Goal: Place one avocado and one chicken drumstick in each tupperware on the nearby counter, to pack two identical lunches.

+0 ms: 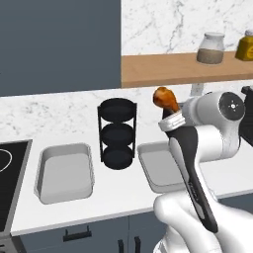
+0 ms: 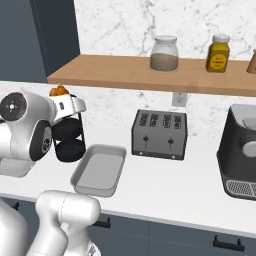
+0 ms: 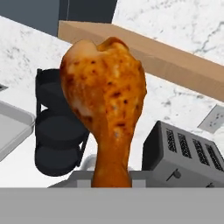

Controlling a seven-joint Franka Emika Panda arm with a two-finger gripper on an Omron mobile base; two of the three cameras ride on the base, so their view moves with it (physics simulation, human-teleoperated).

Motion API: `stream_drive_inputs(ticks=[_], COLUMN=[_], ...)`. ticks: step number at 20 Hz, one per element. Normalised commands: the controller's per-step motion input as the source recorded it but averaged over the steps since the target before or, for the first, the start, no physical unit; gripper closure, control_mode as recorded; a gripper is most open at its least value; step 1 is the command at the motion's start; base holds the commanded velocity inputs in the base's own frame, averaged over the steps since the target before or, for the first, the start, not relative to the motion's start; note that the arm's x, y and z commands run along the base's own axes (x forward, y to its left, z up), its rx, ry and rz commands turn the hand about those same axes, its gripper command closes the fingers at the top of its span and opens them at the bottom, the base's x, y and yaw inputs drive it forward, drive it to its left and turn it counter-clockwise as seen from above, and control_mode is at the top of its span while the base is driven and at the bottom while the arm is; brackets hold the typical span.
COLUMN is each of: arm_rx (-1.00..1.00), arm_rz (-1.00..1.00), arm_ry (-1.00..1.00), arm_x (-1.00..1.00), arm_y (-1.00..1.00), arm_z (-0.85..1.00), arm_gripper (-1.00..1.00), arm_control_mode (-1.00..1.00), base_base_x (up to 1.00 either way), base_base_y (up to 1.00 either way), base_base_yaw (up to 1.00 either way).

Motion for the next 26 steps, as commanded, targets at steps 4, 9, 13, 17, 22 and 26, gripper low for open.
stream_drive_inputs(ticks=[4, 9, 13, 17, 22, 26], arm_rx=[-0.05, -0.03, 0.00, 0.00, 0.02, 0.02], arm_rz=[0.00, 0.01, 0.08, 0.06, 0.00, -0.04], arm_ry=[0.18, 0.36, 0.43, 0.45, 0.21, 0.00], arm_x=[0.00, 0.00, 0.06, 0.22, 0.27, 0.33], arm_y=[-0.30, -0.15, -0.14, -0.24, -0.38, -0.46], arm_z=[-0.61, -1.00, -1.00, -0.92, -0.53, -0.25], arm_gripper=[1.00, 1.00, 1.00, 1.00, 1.00, 1.00], arm_control_mode=[-1.00, -1.00, -1.00, -1.00, -1.00, -1.00], base_base_x=[0.00, 0.00, 0.00, 0.00, 0.00, 0.00], base_base_y=[0.00, 0.00, 0.00, 0.00, 0.00, 0.00], base_base_yaw=[0.00, 0.00, 0.00, 0.00, 0.00, 0.00])
